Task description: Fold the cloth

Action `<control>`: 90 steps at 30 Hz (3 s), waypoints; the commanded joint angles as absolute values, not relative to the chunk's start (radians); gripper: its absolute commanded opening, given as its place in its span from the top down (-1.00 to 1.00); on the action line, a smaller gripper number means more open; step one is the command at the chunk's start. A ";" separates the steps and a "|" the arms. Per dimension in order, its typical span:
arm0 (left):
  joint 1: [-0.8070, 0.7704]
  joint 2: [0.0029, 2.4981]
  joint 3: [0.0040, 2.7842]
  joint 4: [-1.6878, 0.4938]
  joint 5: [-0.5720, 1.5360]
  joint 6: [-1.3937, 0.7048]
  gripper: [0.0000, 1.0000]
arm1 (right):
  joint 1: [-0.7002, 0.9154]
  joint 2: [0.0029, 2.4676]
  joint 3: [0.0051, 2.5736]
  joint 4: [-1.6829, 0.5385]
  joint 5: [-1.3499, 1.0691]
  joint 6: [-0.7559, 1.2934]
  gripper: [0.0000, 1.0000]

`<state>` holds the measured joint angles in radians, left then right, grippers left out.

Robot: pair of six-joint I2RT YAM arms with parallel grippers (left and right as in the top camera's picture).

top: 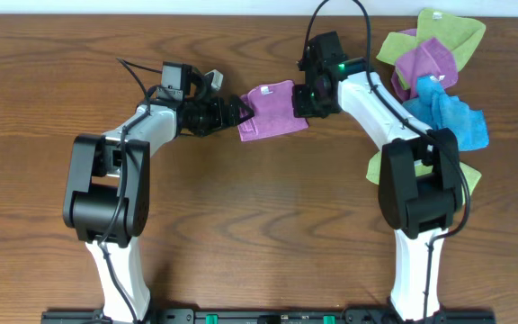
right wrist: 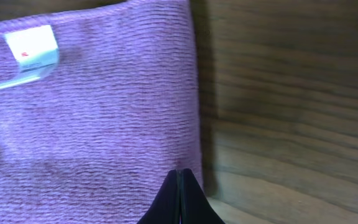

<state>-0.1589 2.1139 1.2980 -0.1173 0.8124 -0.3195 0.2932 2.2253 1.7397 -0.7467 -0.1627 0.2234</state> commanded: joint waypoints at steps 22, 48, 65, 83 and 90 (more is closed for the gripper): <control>-0.198 2.191 1.294 -0.101 0.834 -0.402 -0.46 | 0.327 2.336 1.737 -0.658 -0.244 0.300 0.97; 0.381 2.191 1.632 0.008 0.577 -0.704 0.89 | 0.257 2.164 1.758 -0.787 -0.210 0.216 0.97; 0.398 2.348 1.631 -0.003 0.725 -0.816 0.89 | 0.259 2.164 1.758 -0.787 -0.214 0.251 0.97; 0.396 2.342 1.631 -0.008 0.679 -0.938 0.88 | 0.271 2.164 1.758 -0.790 -0.214 0.262 0.97; 0.388 2.342 1.631 0.100 0.630 -1.037 0.88 | 0.271 2.164 1.758 -0.795 -0.215 0.277 0.98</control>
<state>0.3901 2.3566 1.6257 0.1032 0.6720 -0.9882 0.2623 2.1773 1.7512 -0.7902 -0.2165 0.2596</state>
